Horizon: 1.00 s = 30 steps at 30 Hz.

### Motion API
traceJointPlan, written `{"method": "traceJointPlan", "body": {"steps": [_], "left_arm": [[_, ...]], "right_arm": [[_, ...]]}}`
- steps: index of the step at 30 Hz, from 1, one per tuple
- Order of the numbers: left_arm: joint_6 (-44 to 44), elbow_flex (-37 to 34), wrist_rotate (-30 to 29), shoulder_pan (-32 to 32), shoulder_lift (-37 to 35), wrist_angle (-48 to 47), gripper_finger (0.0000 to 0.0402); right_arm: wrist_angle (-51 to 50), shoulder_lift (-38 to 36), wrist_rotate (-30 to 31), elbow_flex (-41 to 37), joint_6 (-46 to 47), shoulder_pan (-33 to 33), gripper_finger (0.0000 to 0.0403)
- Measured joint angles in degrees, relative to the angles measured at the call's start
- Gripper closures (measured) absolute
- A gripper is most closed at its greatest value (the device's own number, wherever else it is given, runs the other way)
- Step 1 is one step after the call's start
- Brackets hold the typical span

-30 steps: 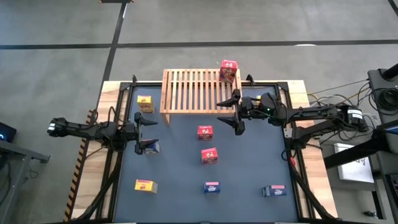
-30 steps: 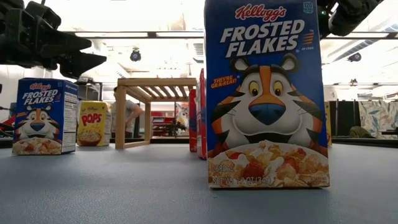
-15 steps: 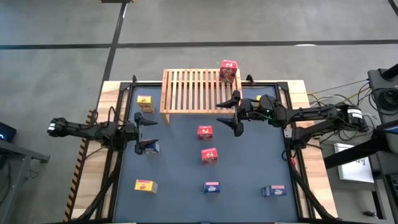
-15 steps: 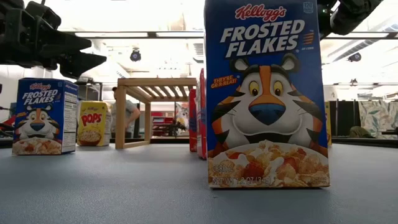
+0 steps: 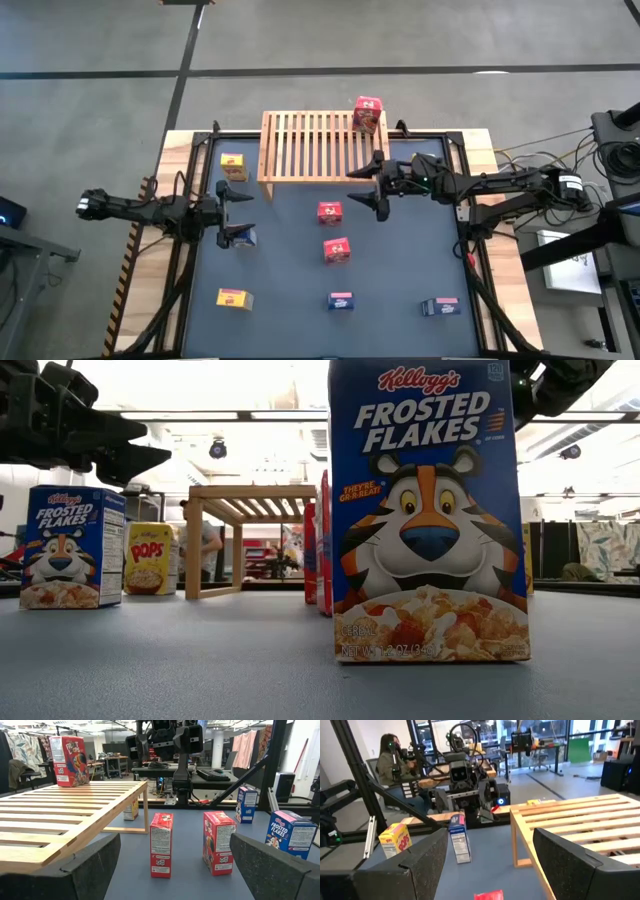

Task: Stack cereal on shelf
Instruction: Put the top blue cereal box on the shelf

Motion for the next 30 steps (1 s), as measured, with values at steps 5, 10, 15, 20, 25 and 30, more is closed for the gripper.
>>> {"method": "traceJointPlan", "body": {"steps": [5,10,15,20,25,30], "left_arm": [[0.0,0.0,0.0,0.0,0.0,0.0,0.0043],[0.0,0.0,0.0,0.0,0.0,0.0,0.0043],[0.0,0.0,0.0,0.0,0.0,0.0,0.0043],[0.0,0.0,0.0,0.0,0.0,0.0,0.0043],[0.0,0.0,0.0,0.0,0.0,0.0,0.0043],[0.0,0.0,0.0,0.0,0.0,0.0,0.0043]], "right_arm": [[-1.8,0.0,-0.2,0.0,0.0,0.0,0.0119],[-1.7,-0.1,-0.2,0.0,-0.5,0.0,0.0119],[-1.7,-0.1,-0.1,0.0,-0.7,0.0,0.0119],[-1.7,-0.1,-0.1,0.0,-0.6,0.0,0.0119],[-1.7,-0.1,-0.1,0.0,-0.6,0.0,0.0119],[-1.7,-0.1,-0.2,0.0,0.8,0.0,0.0119]]}}
